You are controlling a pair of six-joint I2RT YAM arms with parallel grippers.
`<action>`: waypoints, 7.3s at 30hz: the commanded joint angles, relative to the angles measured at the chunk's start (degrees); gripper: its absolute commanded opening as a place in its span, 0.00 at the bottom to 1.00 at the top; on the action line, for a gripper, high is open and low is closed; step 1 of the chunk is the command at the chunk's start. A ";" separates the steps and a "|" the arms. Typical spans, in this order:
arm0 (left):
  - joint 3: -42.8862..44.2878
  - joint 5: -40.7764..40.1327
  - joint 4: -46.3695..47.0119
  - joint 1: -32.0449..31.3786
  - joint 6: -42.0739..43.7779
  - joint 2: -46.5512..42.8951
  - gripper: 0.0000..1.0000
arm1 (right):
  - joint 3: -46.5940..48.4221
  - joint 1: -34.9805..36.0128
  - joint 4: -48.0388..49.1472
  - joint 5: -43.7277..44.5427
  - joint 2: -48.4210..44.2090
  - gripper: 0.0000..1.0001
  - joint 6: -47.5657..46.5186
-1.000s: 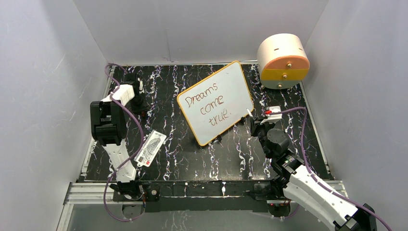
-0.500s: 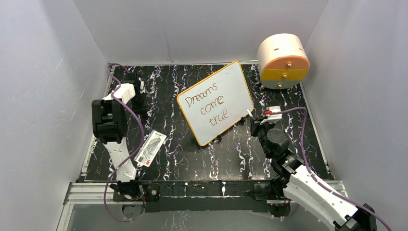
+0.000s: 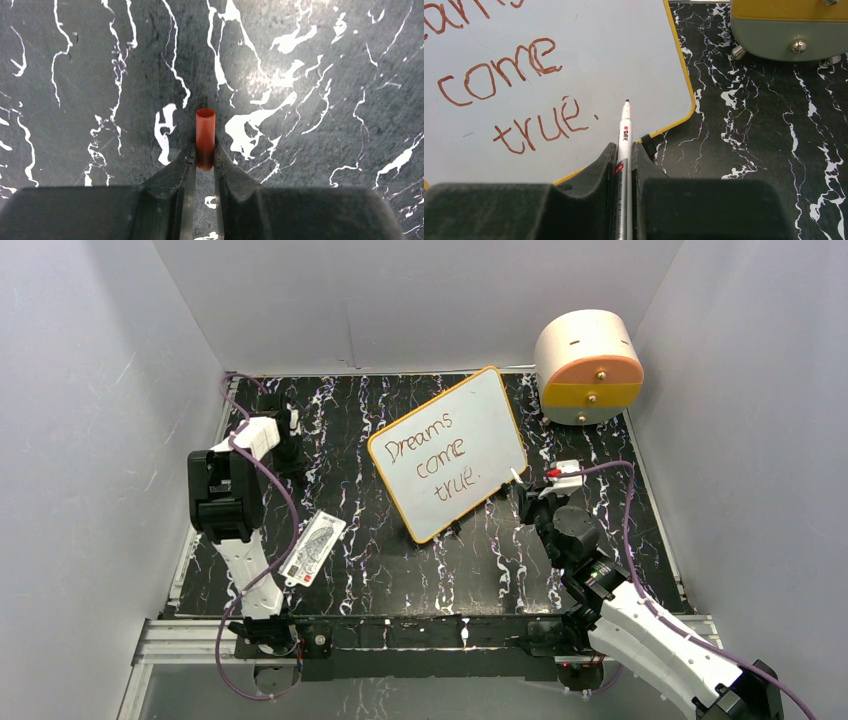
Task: Write a sentence on the whiteboard
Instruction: Close the whiteboard marker at the center of the board, then place the whiteboard marker at the center of the board.
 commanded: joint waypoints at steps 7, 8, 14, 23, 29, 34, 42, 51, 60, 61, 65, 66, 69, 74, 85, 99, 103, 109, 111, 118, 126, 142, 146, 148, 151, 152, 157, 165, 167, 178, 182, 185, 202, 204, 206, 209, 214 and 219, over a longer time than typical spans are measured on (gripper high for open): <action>-8.15 4.51 4.58 -1.24 1.21 -20.68 0.00 | 3.13 -0.22 -0.03 -3.45 -1.85 0.00 -0.42; -9.06 4.82 5.30 -3.06 1.54 -22.81 0.00 | 3.97 -0.22 -0.93 -4.05 -2.00 0.00 -0.34; -16.32 8.42 11.40 -7.46 4.05 -38.28 0.00 | 9.38 -0.22 -8.08 -7.35 -3.76 0.00 1.23; -22.56 14.16 13.20 -15.92 10.65 -59.45 0.00 | 18.38 -0.22 -18.15 -16.15 -4.15 0.00 3.58; -28.83 20.48 15.11 -20.34 14.91 -70.76 0.00 | 20.11 -0.18 -18.61 -22.50 -5.08 0.00 5.92; -31.15 23.95 15.13 -23.37 18.75 -74.66 0.00 | 20.66 -0.22 -17.33 -26.98 -4.19 0.00 7.27; -30.45 23.32 13.01 -32.61 28.04 -70.82 0.00 | 22.76 -0.22 -14.54 -36.53 -1.09 0.00 7.84; -28.39 17.74 10.22 -41.80 39.79 -67.42 0.00 | 26.67 -0.22 -14.59 -43.92 3.11 0.00 8.17; -27.13 10.17 9.83 -50.64 47.84 -62.28 0.00 | 30.23 -0.22 -13.99 -52.10 10.23 0.00 9.09; -26.79 8.85 9.81 -51.50 48.50 -61.70 0.00 | 30.53 -0.22 -14.04 -53.52 11.01 0.00 9.01; -25.80 5.20 9.86 -54.36 50.19 -59.47 0.00 | 30.91 -0.22 -14.50 -56.57 13.20 0.00 8.83; -25.62 4.05 9.85 -54.66 50.46 -58.95 0.00 | 30.91 -0.22 -14.52 -57.17 13.63 0.00 8.77; -25.31 2.82 9.85 -55.25 50.93 -57.91 0.00 | 31.02 -0.22 -14.67 -59.20 14.88 0.00 8.52; -25.46 2.81 10.25 -55.39 50.89 -57.35 0.00 | 30.47 -0.22 -14.07 -60.57 16.37 0.00 8.44; -25.91 3.32 10.78 -55.39 50.25 -57.26 0.00 | 28.62 -0.22 -10.03 -61.43 18.49 0.00 8.90; -25.55 4.53 11.08 -55.39 49.60 -56.91 0.00 | 27.39 -0.20 -7.98 -61.06 20.64 0.00 9.33; -25.57 5.13 11.17 -55.39 49.55 -56.78 0.00 | 26.95 -0.20 -7.51 -61.05 21.11 0.00 9.42; -25.43 5.38 11.42 -55.39 49.50 -56.81 0.00 | 26.79 -0.22 -7.33 -60.88 21.46 0.00 9.34; -25.46 5.43 11.43 -55.39 49.55 -56.82 0.00 | 26.70 -0.17 -7.23 -60.88 21.50 0.00 9.34; -25.39 5.37 11.43 -55.39 49.51 -56.82 0.00 | 26.68 -0.18 -6.87 -61.34 22.28 0.00 9.60; -25.33 5.67 11.50 -55.39 49.46 -57.01 0.00 | 26.35 -0.22 -6.78 -61.05 22.38 0.00 9.60; -23.18 8.15 10.84 -55.44 49.26 -54.63 0.00 | 26.15 -0.14 -5.17 -61.49 23.77 0.00 10.12; -21.84 9.42 9.89 -55.80 49.08 -53.40 0.00 | 26.06 -0.14 -4.73 -61.77 24.35 0.00 10.19; -21.23 9.72 9.48 -56.19 49.06 -52.86 0.00 | 26.02 -0.14 -4.61 -61.97 24.87 0.00 10.21; -20.28 9.81 9.16 -56.98 49.14 -52.20 0.00 | 25.96 -0.14 -4.48 -62.50 25.75 0.00 10.30; -19.94 9.94 9.07 -57.30 49.12 -51.90 0.00 | 26.05 -0.14 -4.58 -62.68 26.07 0.00 10.30; -16.97 10.31 8.94 -59.60 49.27 -49.66 0.00 | 26.04 -0.04 -3.87 -62.98 27.46 0.00 11.05; -14.48 7.08 12.90 -65.72 49.67 -46.16 0.00 | 25.62 0.56 -0.98 -63.53 29.25 0.00 13.41; -14.32 6.67 14.28 -66.42 49.66 -45.79 0.00 | 25.83 0.69 -1.23 -63.51 29.62 0.00 13.72; -17.65 -1.84 16.58 -66.91 48.23 -49.79 0.03 | 24.55 0.39 -7.52 -51.29 24.41 0.00 9.52; -20.82 -12.14 19.69 -66.82 46.12 -53.98 0.20 | 24.40 -0.24 -12.85 -41.05 20.59 0.00 6.74; -23.90 -20.42 25.08 -66.56 45.79 -56.20 0.28 | 24.04 -0.81 -16.58 -33.42 18.41 0.00 5.39; -24.00 -15.29 30.42 -29.49 12.33 -60.36 0.78 | 15.20 -7.51 -22.11 12.45 15.89 0.00 14.56; -25.91 -14.20 30.32 -25.06 7.56 -62.00 0.81 | 12.75 -9.13 -21.72 14.71 16.37 0.00 16.87; -27.71 -13.83 30.18 -21.57 3.34 -63.73 0.82 | 10.97 -10.84 -21.45 16.08 17.01 0.00 19.67; -30.39 -14.00 29.67 -18.74 -0.51 -67.12 0.84 | 8.65 -12.68 -21.42 17.31 17.63 0.00 23.40; -35.07 -16.30 28.31 -17.87 -3.44 -73.88 0.86 | 5.95 -13.57 -22.83 18.50 19.56 0.04 31.18; -41.15 -15.54 28.58 -17.84 -4.49 -82.02 0.87 | 3.53 -13.58 -24.05 16.94 20.25 0.11 36.69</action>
